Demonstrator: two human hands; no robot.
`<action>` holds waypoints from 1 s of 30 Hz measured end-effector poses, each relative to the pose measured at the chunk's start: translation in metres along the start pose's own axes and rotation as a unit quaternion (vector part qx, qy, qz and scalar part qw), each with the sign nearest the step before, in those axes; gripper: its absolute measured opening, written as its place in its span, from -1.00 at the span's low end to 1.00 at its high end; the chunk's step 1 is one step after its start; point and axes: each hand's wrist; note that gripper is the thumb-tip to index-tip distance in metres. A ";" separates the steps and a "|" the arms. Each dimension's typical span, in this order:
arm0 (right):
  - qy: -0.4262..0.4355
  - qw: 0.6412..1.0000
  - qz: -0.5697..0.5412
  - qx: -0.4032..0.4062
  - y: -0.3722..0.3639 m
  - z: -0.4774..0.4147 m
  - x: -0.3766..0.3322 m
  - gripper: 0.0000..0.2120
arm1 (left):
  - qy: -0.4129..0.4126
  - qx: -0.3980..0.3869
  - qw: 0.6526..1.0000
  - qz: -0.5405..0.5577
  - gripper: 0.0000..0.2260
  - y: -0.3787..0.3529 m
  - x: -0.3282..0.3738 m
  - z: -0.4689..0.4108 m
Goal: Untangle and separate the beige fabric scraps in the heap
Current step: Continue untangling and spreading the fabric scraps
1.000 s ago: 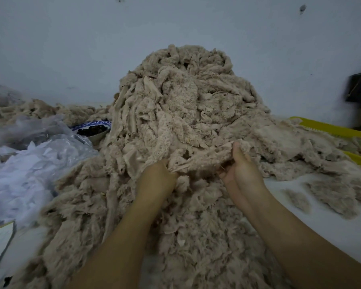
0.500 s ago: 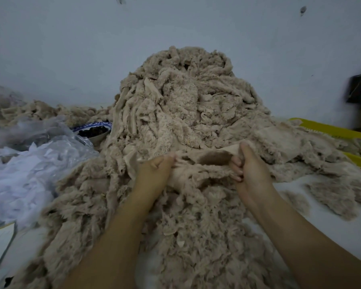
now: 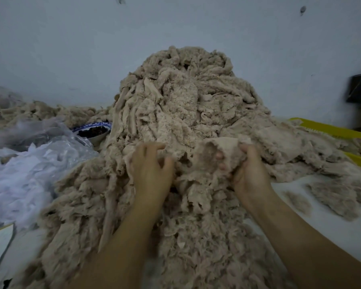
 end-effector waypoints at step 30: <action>-0.077 0.981 0.163 -0.073 0.001 0.000 0.021 -0.69 | 0.297 -0.119 0.712 0.625 -0.90 0.012 0.028 -0.002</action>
Point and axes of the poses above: each hand's wrist, its own z-axis away from the middle knuckle, its own y-axis out of the back of the hand, x = y × z, and after that the axes turned 10 degrees about -z, right-handed
